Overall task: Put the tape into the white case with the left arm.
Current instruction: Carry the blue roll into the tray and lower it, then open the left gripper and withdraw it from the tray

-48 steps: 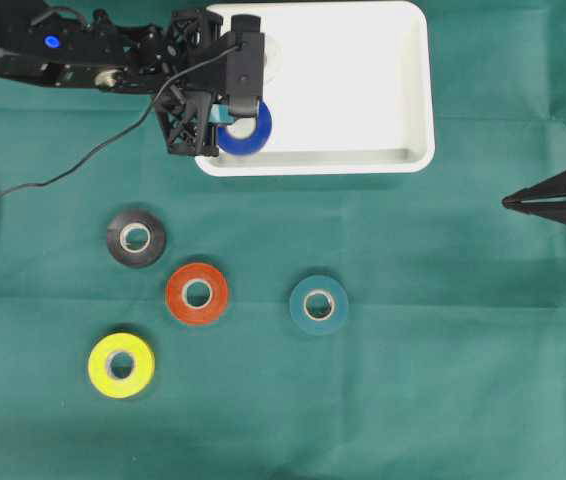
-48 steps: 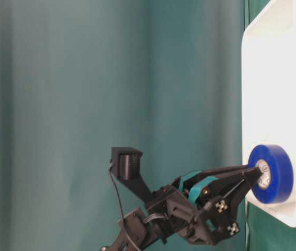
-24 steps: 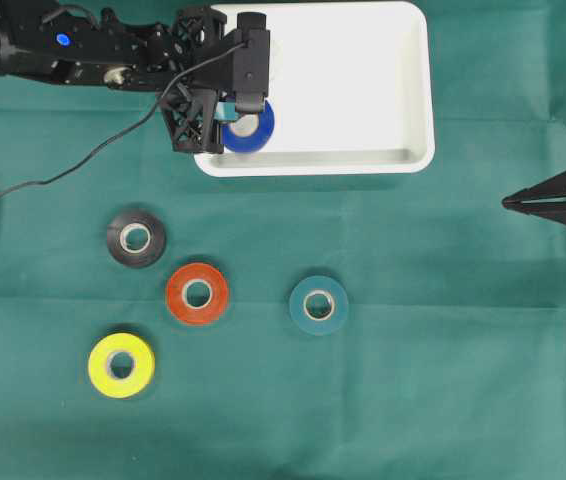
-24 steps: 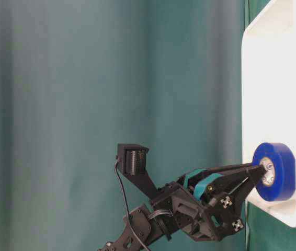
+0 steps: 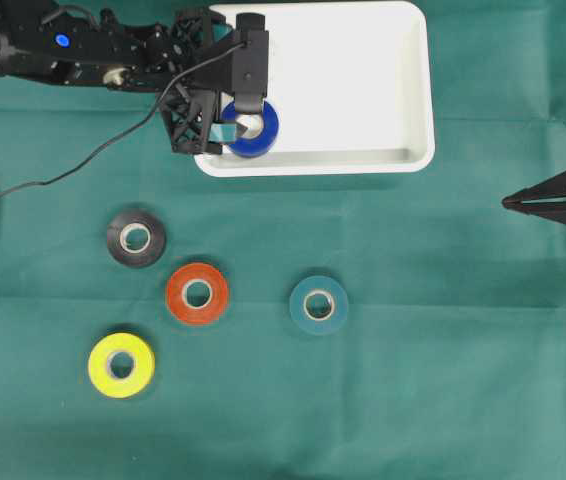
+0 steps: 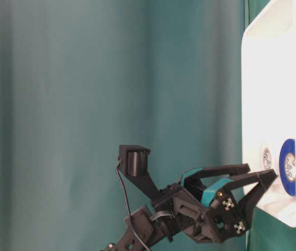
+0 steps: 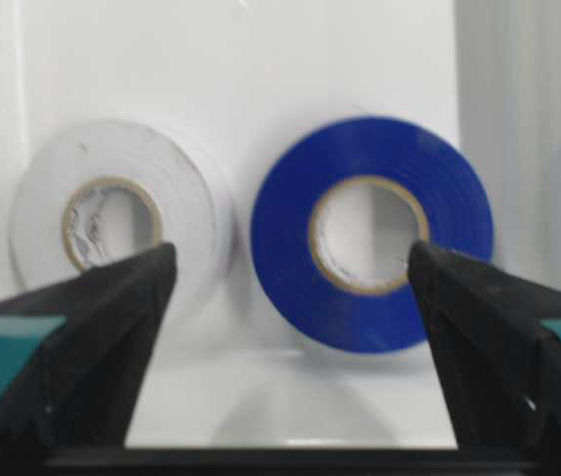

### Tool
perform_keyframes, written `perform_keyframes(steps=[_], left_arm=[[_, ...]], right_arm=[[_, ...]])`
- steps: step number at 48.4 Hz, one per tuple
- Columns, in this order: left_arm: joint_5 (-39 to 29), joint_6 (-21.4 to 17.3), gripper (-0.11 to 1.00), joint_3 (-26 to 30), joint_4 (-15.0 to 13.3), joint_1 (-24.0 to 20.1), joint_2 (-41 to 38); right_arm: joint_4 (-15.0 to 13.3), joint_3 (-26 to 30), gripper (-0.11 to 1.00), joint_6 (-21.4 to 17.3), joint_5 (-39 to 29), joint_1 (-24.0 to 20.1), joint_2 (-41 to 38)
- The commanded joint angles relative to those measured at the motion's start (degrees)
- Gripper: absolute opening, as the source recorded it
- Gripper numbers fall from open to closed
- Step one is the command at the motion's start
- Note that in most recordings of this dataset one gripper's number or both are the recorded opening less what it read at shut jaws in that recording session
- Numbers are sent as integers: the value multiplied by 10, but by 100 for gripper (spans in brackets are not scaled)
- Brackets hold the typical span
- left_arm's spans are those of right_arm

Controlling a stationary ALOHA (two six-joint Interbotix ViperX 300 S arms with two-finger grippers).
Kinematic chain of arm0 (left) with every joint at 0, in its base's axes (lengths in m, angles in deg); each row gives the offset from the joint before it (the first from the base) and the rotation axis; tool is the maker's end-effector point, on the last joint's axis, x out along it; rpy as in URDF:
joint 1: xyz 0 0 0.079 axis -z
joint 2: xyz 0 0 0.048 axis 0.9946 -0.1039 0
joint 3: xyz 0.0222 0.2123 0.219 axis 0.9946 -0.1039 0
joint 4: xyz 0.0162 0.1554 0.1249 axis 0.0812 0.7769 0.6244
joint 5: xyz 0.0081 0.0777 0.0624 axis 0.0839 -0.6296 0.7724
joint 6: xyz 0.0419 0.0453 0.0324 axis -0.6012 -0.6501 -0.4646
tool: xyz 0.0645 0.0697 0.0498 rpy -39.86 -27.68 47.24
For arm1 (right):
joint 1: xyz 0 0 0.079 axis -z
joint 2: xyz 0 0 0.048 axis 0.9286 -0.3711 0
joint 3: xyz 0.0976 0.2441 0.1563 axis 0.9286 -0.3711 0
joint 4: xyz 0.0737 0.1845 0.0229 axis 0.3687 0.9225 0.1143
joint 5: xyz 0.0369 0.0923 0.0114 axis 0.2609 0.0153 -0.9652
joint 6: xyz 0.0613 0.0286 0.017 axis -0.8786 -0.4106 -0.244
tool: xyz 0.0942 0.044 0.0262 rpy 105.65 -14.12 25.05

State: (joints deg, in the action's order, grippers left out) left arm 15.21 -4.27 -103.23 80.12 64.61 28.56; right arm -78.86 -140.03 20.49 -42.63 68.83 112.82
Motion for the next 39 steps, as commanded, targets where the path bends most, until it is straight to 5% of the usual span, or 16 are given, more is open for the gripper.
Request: perform_keyframes(steps=[1,19,39], left_arm=[[4,0,94,4,0,0,14],[-3,1,94,-16,0,12,48],[-3,4,93,-98,-3,118,165]], right_arm=[[0,5,-9,-1,5,1,-7],[-1,5,-9,-1,6,0,-7],[0,5,-9,-1,6,0,-6]])
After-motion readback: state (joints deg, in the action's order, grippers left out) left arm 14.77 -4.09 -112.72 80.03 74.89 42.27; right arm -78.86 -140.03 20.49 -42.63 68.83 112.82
